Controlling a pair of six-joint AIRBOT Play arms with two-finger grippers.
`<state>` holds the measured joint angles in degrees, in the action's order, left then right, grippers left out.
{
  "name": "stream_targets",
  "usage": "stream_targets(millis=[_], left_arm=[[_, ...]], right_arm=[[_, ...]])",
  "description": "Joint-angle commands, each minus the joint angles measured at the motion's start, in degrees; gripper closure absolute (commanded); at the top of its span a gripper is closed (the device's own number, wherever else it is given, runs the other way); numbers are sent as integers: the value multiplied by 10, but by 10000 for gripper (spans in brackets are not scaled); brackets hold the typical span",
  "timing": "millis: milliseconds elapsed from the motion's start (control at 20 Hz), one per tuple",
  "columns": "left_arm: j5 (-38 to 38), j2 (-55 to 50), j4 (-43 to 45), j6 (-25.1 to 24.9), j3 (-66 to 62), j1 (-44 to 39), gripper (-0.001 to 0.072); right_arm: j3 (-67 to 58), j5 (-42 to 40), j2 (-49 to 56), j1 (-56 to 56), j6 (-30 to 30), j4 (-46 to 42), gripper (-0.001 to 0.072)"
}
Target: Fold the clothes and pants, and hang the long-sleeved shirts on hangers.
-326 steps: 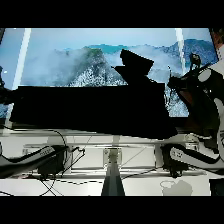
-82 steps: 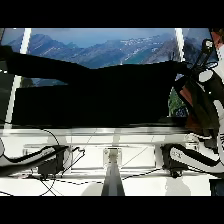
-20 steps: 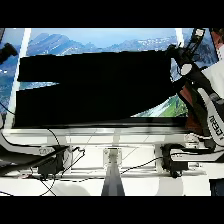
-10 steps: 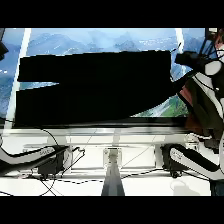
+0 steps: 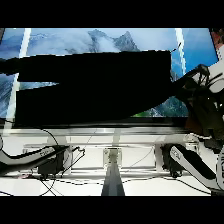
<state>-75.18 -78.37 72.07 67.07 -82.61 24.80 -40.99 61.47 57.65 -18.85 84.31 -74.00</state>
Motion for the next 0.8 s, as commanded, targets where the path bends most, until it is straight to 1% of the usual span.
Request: stream_targets(millis=[0,50,100,150,250,300,400,500,550,600,650,700,750], left_arm=[[-42,-1,-19,-25,3,7,695],[-44,-1,-18,-23,6,10,688],[-50,-3,-18,-23,9,13,687],[-59,-7,-16,-23,11,17,638],[-76,-14,-15,-17,14,26,186],[-80,-17,-6,-2,15,32,138],[-85,-21,23,22,18,46,139],[-87,-21,25,24,22,66,139],[-92,-20,25,24,25,80,162],[-92,-18,25,24,31,97,204],[-92,-16,24,24,41,115,230],[-93,-11,25,24,59,137,229],[-93,-3,25,26,83,162,229]], right_arm=[[88,-83,-25,-4,137,14,302],[101,-115,-25,-4,164,24,235],[113,-153,-24,-4,180,40,234],[124,-190,-22,-4,186,63,233],[137,-252,-4,-4,188,116,218],[138,-278,10,-4,188,146,157],[138,-335,38,-4,187,200,148],[138,-367,63,-4,187,228,149],[138,-372,75,-4,187,231,150],[138,-375,84,-4,187,231,161],[138,-382,91,-4,184,230,168],[138,-390,94,-4,173,229,175],[138,-396,95,-4,155,229,243]])
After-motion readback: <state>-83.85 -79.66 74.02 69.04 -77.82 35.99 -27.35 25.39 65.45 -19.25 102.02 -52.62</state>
